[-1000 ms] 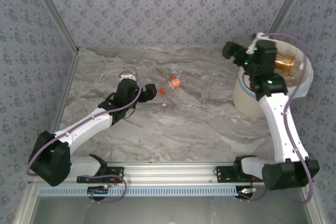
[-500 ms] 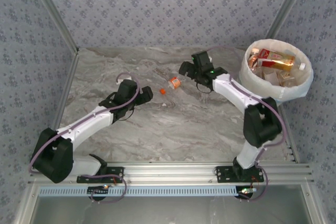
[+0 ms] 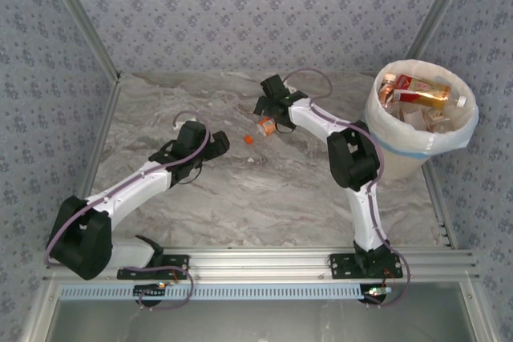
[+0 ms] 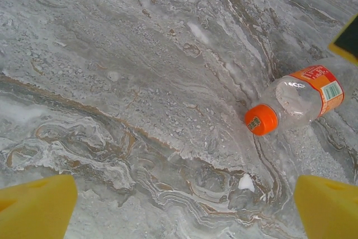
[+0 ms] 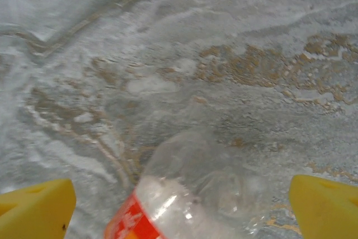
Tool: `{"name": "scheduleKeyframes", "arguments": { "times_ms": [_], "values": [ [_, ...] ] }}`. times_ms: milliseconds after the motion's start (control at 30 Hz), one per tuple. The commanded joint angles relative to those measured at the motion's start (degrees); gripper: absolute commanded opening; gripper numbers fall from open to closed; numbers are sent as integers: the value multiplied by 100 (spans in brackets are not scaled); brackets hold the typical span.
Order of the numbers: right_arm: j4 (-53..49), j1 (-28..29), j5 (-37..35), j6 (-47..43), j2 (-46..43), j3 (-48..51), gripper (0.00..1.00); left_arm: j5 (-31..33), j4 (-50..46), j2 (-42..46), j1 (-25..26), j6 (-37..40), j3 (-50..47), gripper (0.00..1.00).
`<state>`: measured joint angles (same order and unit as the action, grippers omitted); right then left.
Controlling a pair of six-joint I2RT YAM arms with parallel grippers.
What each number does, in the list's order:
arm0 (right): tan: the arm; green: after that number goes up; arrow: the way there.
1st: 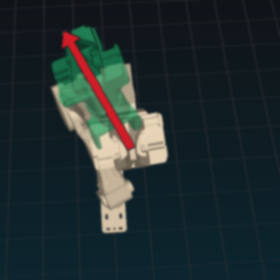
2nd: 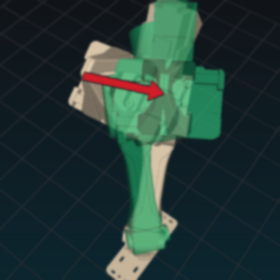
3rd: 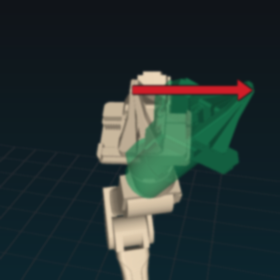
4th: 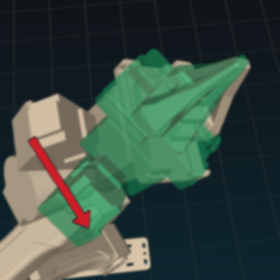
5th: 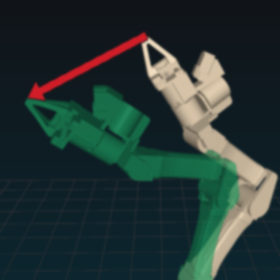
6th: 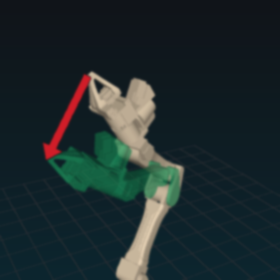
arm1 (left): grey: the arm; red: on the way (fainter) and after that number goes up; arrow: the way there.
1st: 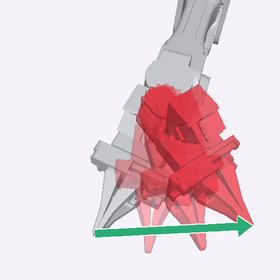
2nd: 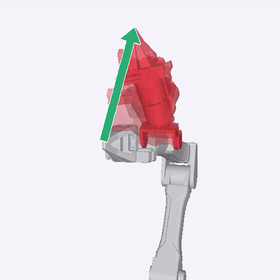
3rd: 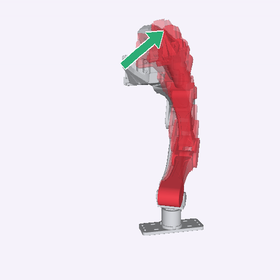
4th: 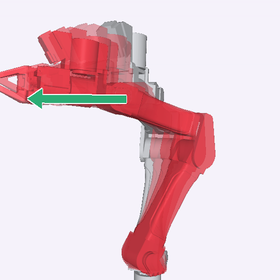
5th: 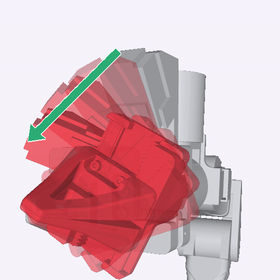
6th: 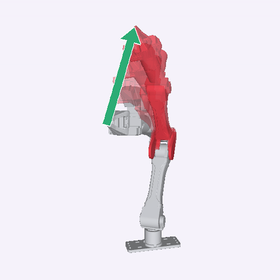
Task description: Put the plastic bottles in the bin
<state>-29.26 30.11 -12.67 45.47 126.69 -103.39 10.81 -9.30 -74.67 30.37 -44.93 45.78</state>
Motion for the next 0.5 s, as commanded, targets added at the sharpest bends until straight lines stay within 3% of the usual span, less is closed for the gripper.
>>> {"name": "scheduleKeyframes", "arguments": {
  "times_ms": [0,267,467],
  "values": [
    [-564,58,-241,77,287,-366,99,106,-147,115,-55,-46,33,99],
    [-889,329,-335,125,326,-203,100,77,-63,198,-57,-146,-141,99],
    [-542,347,-236,287,-189,658,100,139,-84,226,-70,-126,-226,99]
  ]
}}
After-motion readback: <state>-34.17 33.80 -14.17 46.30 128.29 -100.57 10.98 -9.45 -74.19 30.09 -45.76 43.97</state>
